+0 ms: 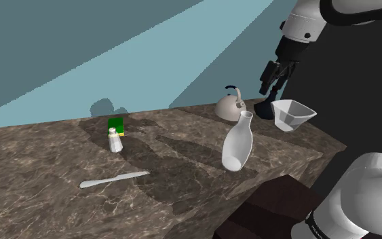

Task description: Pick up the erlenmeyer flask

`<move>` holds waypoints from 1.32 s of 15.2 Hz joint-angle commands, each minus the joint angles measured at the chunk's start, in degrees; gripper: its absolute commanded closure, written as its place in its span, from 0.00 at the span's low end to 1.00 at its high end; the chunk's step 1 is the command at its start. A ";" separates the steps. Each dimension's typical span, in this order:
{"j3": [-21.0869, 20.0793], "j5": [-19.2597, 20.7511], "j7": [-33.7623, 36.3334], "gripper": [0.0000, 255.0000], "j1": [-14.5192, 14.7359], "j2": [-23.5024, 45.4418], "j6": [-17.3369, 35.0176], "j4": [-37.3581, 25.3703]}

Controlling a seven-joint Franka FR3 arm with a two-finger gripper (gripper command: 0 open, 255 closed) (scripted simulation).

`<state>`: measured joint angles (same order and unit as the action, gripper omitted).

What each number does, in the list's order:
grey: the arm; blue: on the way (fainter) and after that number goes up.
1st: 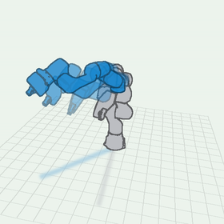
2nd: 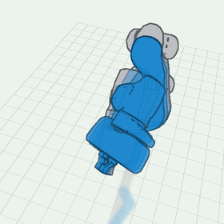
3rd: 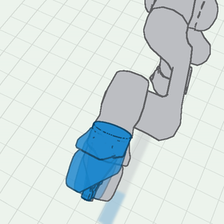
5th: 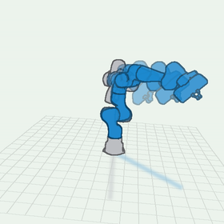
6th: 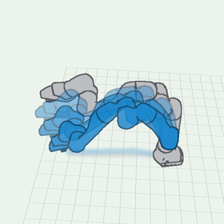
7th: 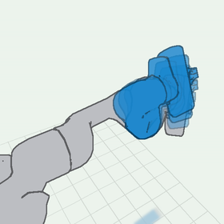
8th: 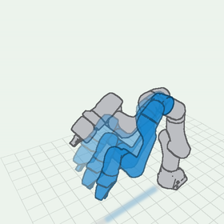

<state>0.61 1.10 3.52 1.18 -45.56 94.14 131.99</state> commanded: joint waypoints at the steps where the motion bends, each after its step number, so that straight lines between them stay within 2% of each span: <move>1: 0.00 0.00 0.00 0.00 0.00 0.00 0.00 0.00; 11: 11.81 4.46 -11.55 0.00 -3.22 11.64 5.32 -4.79; 20: 22.07 3.84 -22.59 0.00 -4.66 26.46 8.89 -14.45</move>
<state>21.38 5.29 -17.48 -3.34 -21.26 102.81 119.29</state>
